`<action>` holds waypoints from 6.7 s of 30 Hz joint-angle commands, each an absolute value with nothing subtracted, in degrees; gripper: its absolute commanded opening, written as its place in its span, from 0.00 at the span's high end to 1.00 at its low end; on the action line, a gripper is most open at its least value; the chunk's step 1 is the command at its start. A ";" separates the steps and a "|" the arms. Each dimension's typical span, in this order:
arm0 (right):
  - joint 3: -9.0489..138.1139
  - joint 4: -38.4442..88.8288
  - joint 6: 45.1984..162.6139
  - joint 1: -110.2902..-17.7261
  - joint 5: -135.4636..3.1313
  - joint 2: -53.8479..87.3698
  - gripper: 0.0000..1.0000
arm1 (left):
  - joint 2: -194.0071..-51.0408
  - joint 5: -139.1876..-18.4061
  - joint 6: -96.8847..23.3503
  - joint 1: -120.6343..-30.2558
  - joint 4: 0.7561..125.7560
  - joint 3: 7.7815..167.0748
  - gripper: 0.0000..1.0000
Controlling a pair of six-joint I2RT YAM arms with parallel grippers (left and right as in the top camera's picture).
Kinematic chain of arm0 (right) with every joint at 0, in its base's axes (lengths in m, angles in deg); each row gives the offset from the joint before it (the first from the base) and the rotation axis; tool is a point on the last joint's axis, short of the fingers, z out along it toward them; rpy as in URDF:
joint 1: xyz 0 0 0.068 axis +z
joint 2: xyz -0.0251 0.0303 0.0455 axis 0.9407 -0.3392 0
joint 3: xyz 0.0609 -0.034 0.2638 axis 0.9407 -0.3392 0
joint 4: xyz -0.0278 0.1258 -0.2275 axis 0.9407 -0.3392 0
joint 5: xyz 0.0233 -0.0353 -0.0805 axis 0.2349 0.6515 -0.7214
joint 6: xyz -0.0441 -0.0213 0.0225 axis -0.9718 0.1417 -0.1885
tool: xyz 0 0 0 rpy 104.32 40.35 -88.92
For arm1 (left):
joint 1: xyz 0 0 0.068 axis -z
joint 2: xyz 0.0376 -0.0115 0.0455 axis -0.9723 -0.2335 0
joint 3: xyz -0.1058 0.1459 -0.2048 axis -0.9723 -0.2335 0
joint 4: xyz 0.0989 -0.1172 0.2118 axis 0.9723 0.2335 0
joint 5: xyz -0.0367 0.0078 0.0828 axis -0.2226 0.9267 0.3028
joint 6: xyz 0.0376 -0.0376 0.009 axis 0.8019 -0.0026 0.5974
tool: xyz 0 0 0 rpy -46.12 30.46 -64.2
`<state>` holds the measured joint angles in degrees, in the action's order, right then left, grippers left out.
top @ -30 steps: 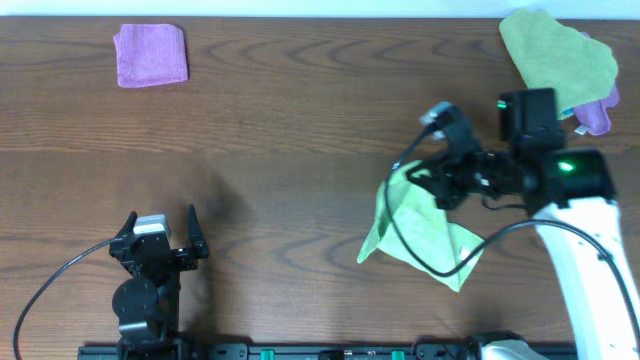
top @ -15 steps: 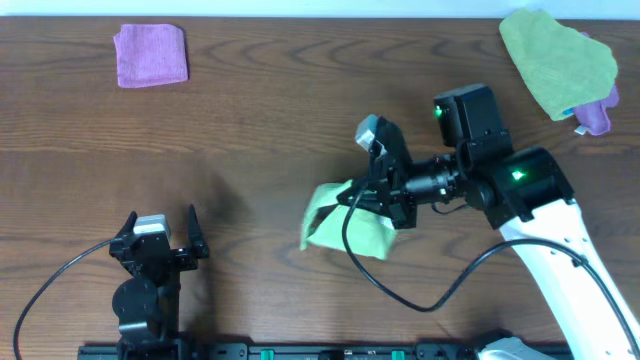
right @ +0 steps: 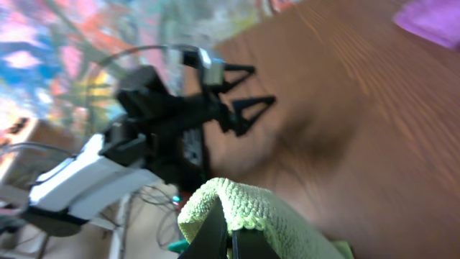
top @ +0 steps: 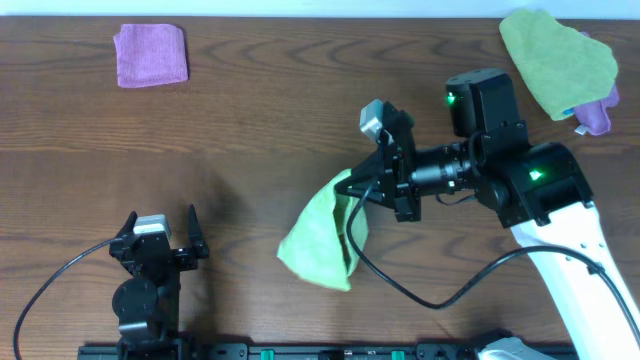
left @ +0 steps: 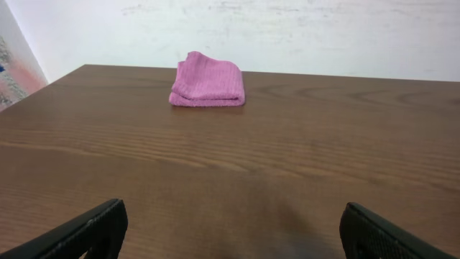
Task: Fold the cloth
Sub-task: 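Lift the held green cloth and carry it toward the table center, then lay the green cloth flat on the table center and release it, then press and smooth the green cloth flat with the right gripper, then withdraw the right gripper back toward its base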
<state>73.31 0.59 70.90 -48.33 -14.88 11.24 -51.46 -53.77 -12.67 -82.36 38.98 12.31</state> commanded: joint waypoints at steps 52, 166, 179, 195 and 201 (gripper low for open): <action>76.04 14.14 68.39 -60.15 -44.04 -15.49 0.89 | -51.08 -53.57 -12.30 -82.12 39.44 10.49 0.05; 75.36 6.49 77.57 -56.06 -94.94 -25.94 0.99 | -51.08 -53.57 -12.30 -82.12 39.44 10.49 0.05; 75.36 6.69 88.23 -60.41 -102.31 -25.94 0.01 | -51.08 -53.57 -12.30 -82.12 39.44 10.49 0.05; 73.79 0.55 80.91 -59.39 -77.15 2.02 0.01 | -51.08 -53.57 -12.30 -82.12 39.44 10.49 0.05; 64.85 1.10 81.22 -57.70 -70.96 14.15 0.01 | -51.08 -53.57 -12.30 -82.12 39.44 10.49 0.05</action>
<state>69.26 1.34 81.83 -58.80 -76.43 11.48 -51.46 -53.77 -12.67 -82.36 38.98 12.31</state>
